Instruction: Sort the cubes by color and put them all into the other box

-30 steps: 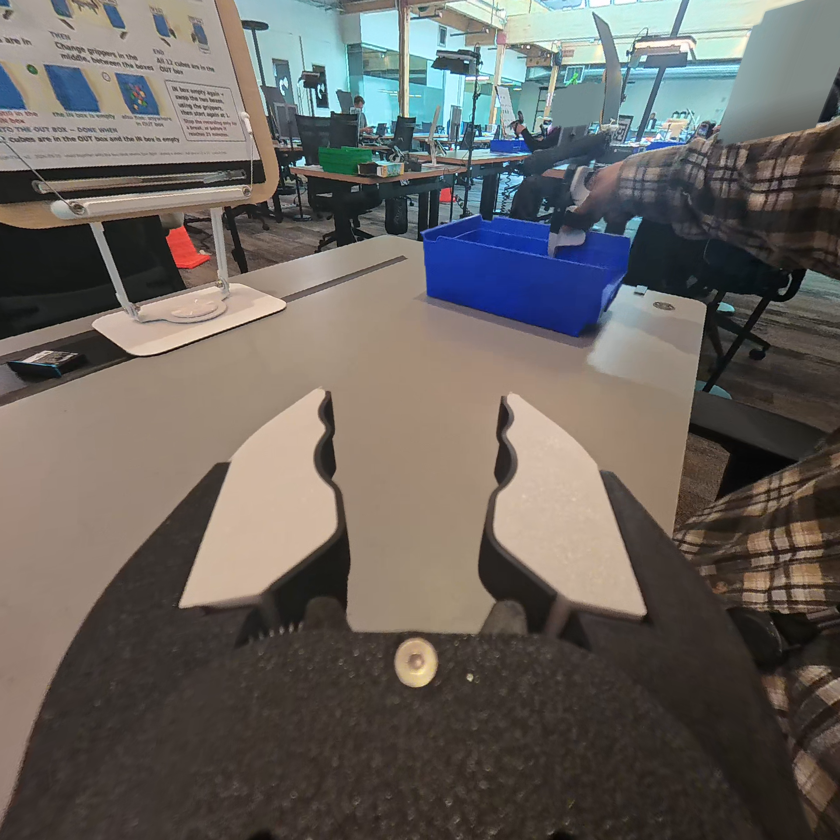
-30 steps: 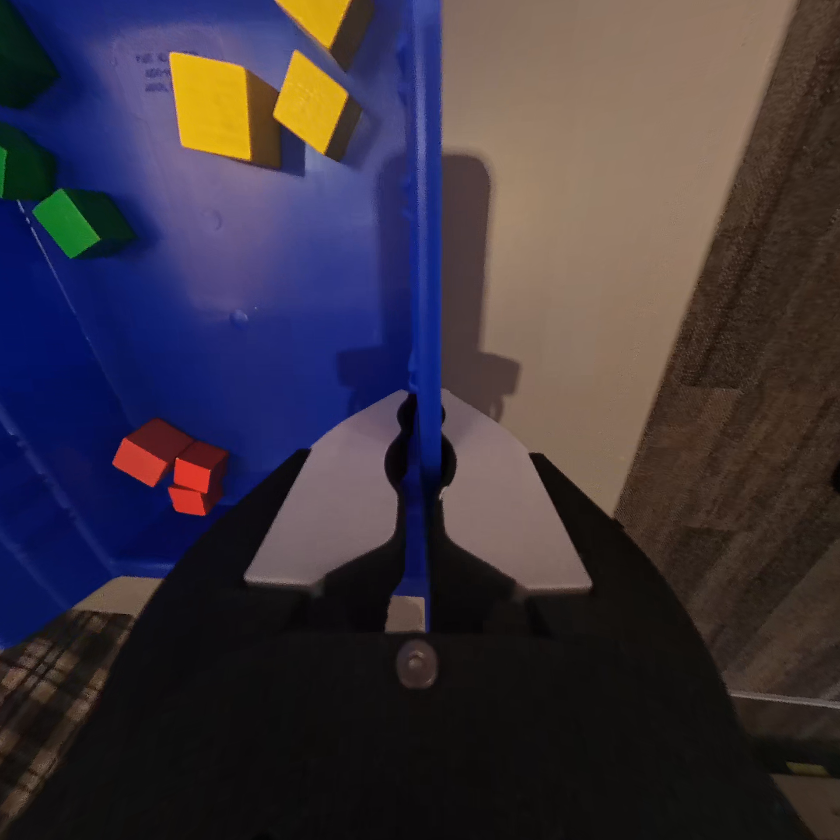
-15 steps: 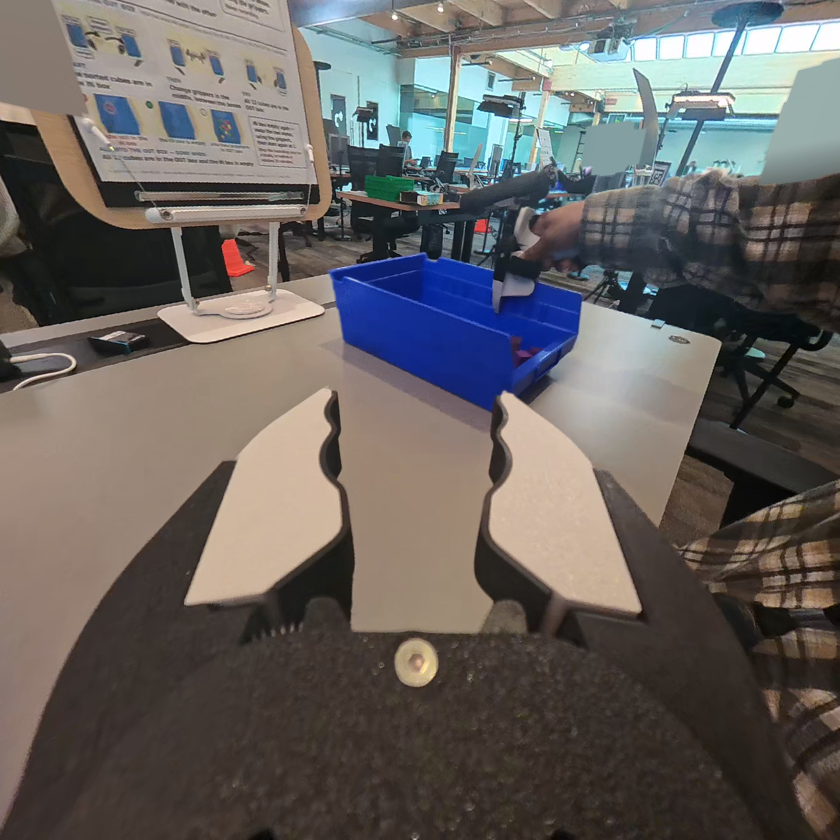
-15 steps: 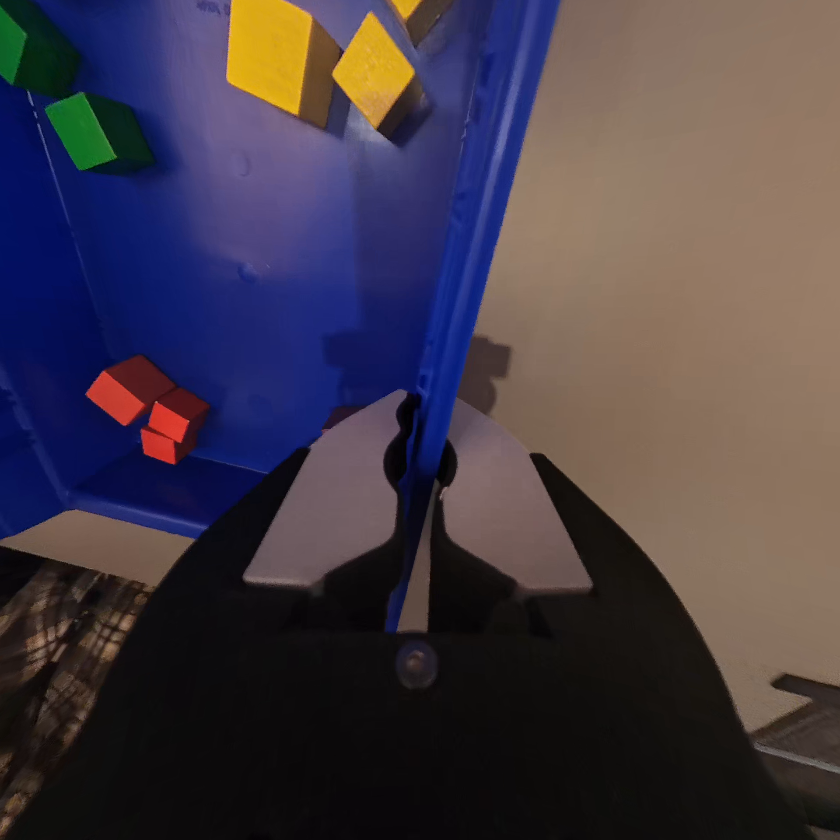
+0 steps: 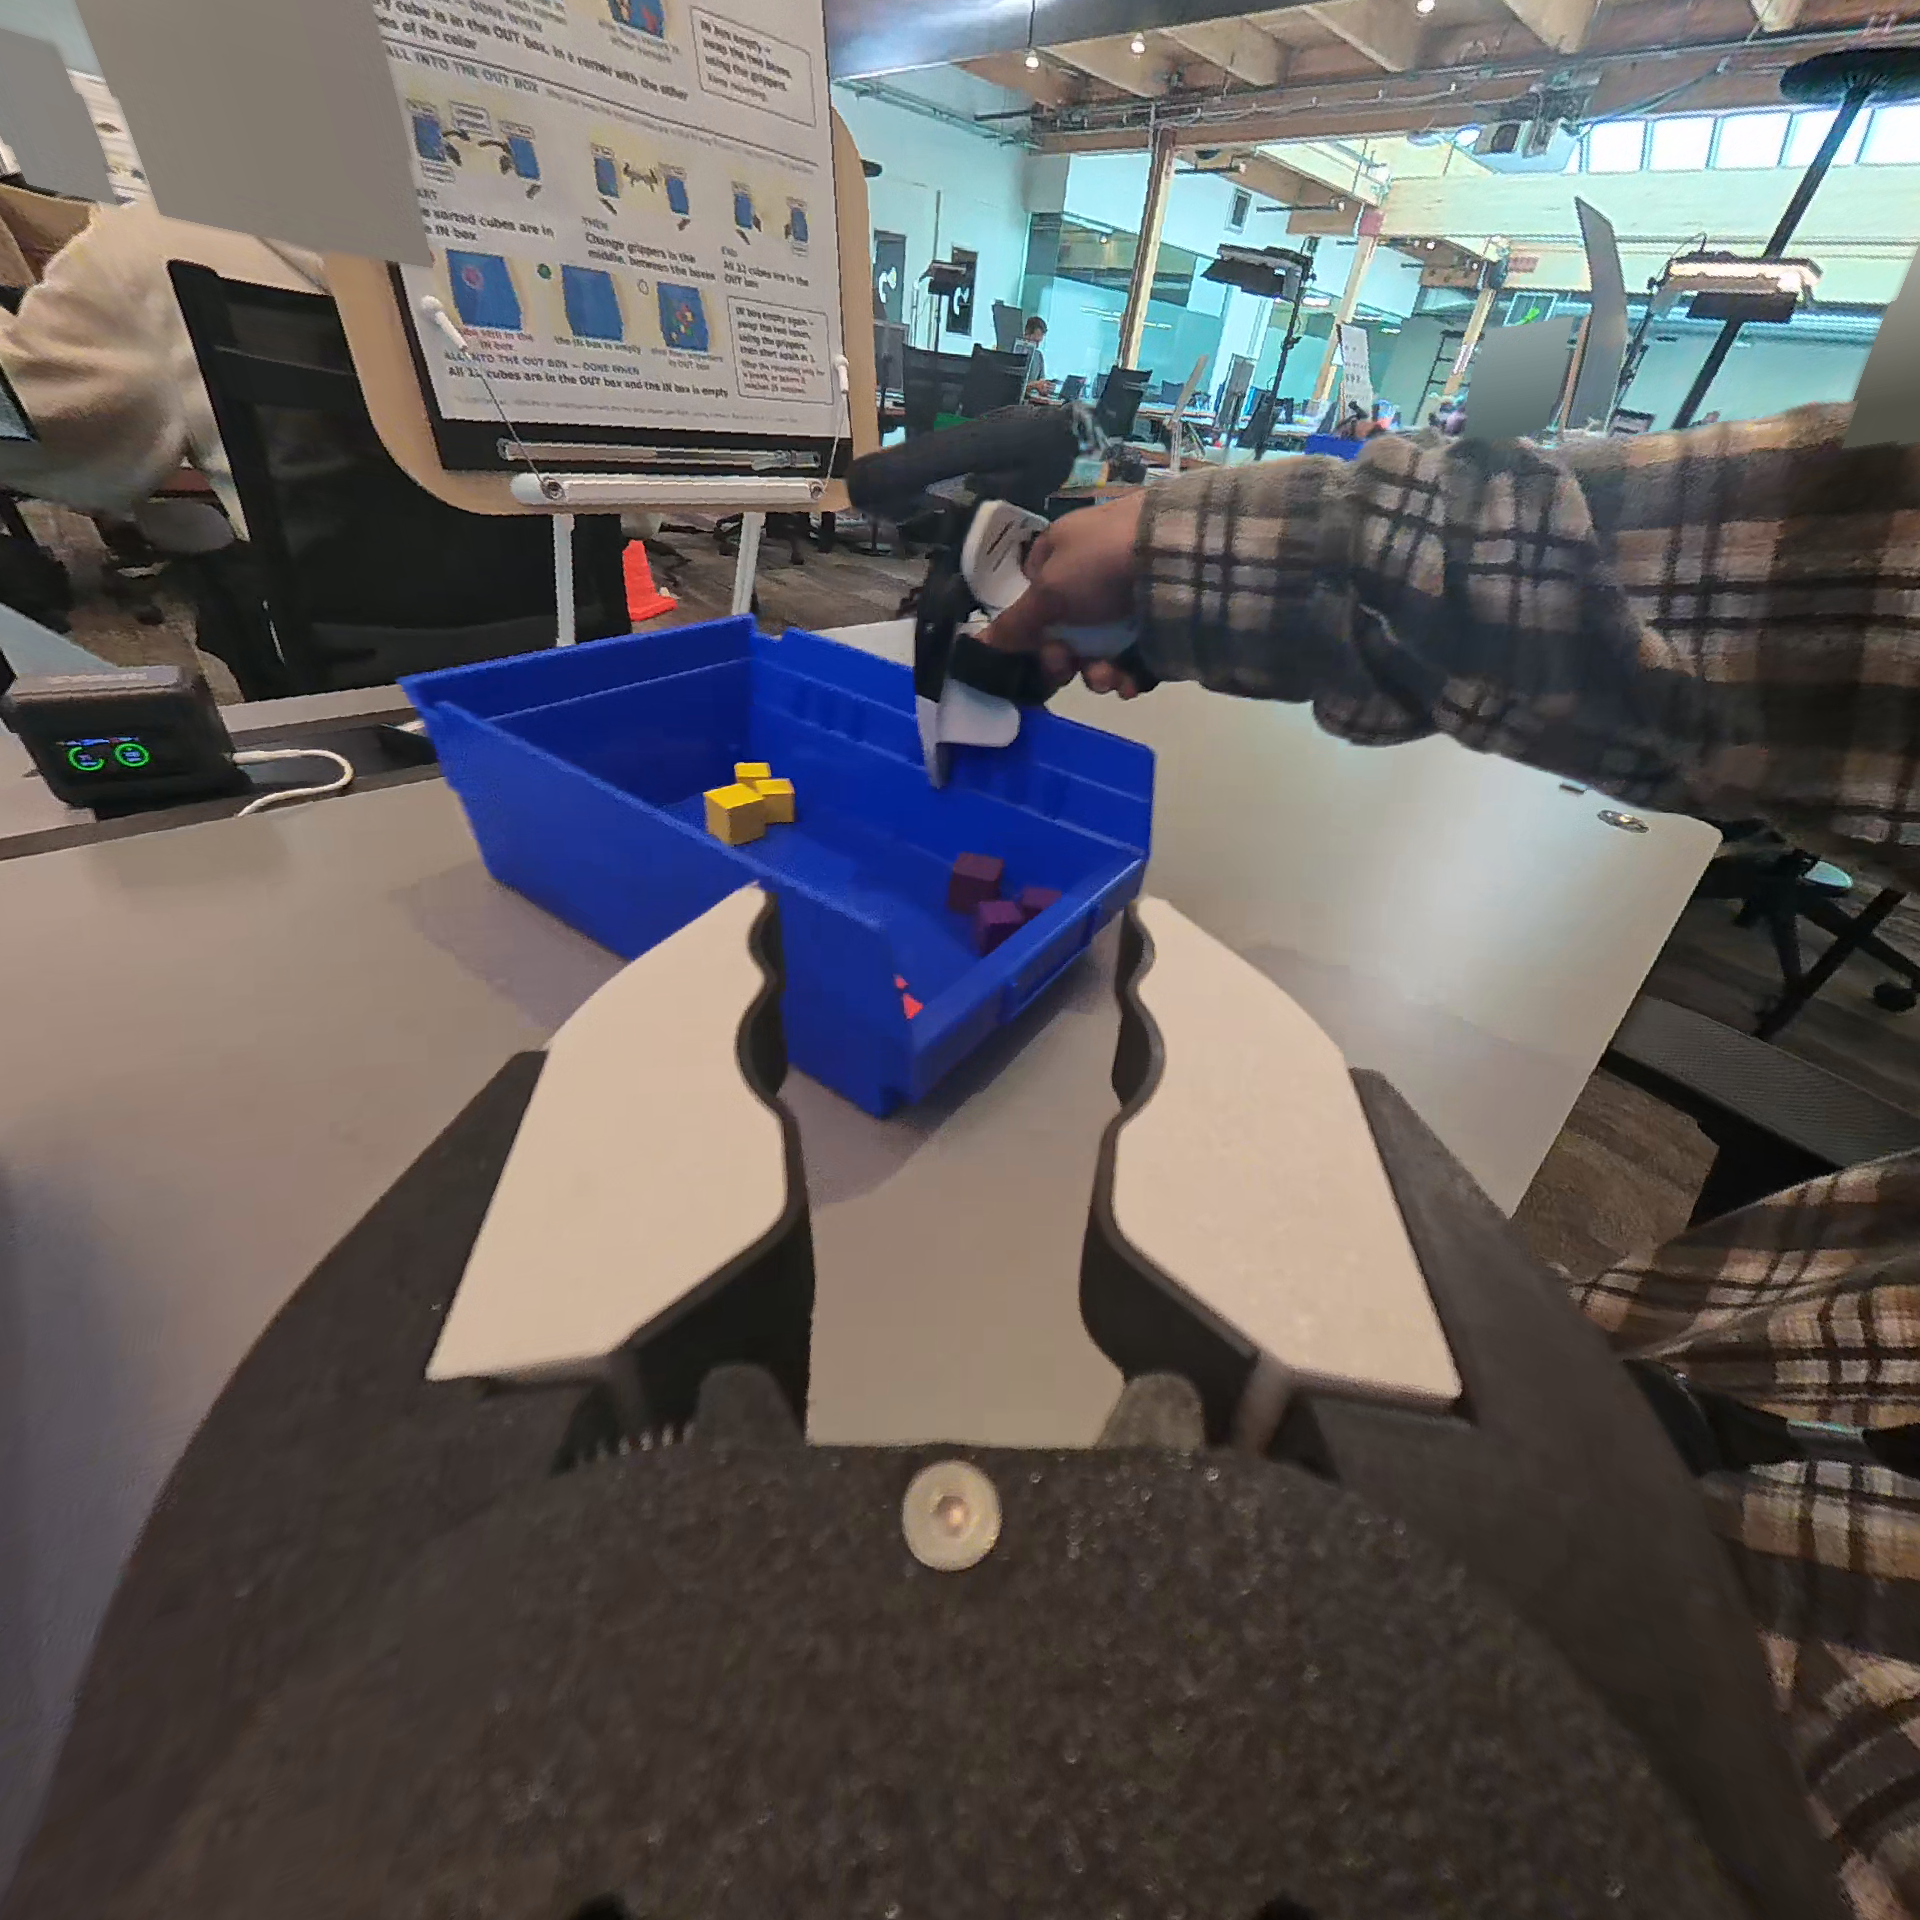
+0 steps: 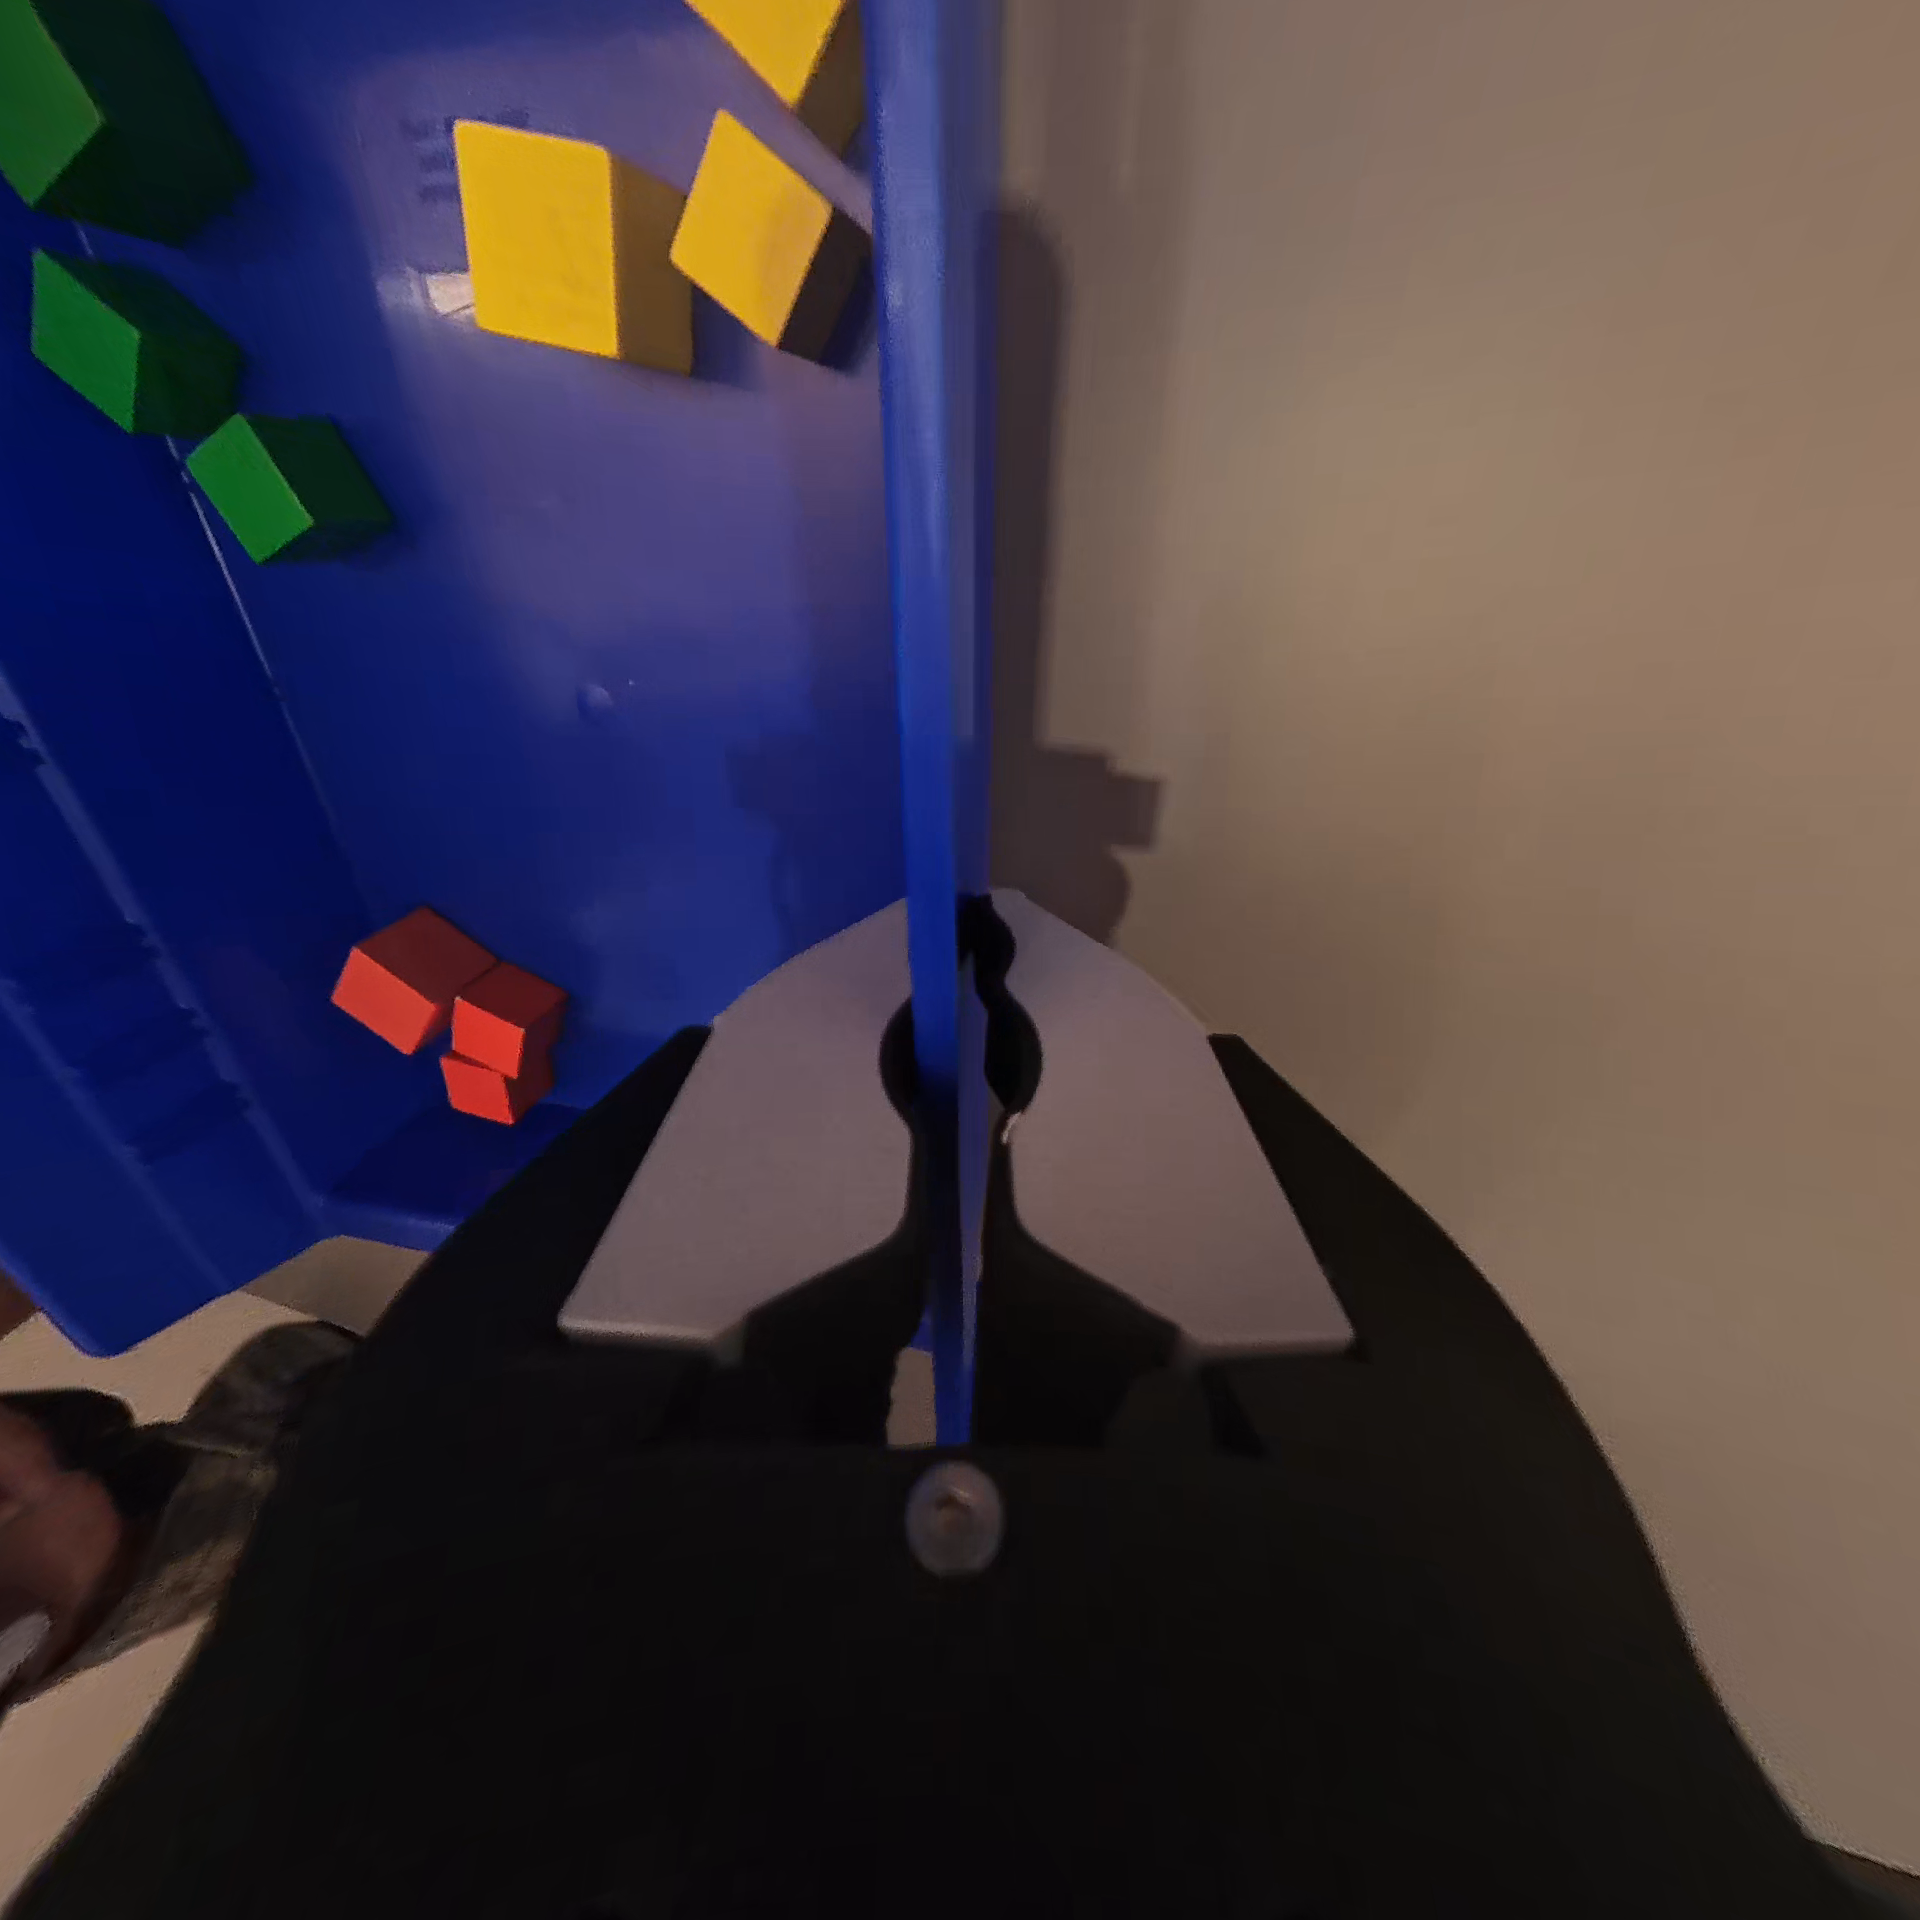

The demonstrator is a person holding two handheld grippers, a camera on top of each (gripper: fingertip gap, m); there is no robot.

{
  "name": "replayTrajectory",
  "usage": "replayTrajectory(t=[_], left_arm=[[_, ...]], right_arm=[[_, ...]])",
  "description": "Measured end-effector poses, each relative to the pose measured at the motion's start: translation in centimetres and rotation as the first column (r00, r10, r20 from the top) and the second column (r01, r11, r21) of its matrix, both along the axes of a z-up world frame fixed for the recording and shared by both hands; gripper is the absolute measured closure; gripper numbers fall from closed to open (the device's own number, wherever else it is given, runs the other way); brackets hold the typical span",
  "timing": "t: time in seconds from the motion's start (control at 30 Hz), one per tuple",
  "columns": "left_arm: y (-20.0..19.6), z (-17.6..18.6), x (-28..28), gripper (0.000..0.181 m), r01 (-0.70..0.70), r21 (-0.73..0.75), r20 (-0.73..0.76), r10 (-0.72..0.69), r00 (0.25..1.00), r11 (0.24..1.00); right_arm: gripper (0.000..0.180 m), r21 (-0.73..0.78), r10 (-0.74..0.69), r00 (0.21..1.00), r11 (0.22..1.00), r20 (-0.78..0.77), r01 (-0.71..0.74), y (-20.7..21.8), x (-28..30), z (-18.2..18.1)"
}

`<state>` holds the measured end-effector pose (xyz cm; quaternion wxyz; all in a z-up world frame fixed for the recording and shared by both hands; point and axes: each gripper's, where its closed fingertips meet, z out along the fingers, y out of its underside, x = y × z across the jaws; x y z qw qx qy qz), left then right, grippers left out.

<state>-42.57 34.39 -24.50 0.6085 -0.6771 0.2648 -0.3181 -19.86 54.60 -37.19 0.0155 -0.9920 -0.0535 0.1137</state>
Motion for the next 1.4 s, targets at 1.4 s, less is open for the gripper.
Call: replayTrajectory(t=[1.4], left_arm=[[0.6, -0.6, -10.4, 0.111, -0.349, 0.034, -0.140, 0.350, 0.926, 0.937]], right_arm=[[0.151, 0.077, 0.096, 0.933, 0.994, -0.347, -0.073, 2.9, -14.8, 5.6]])
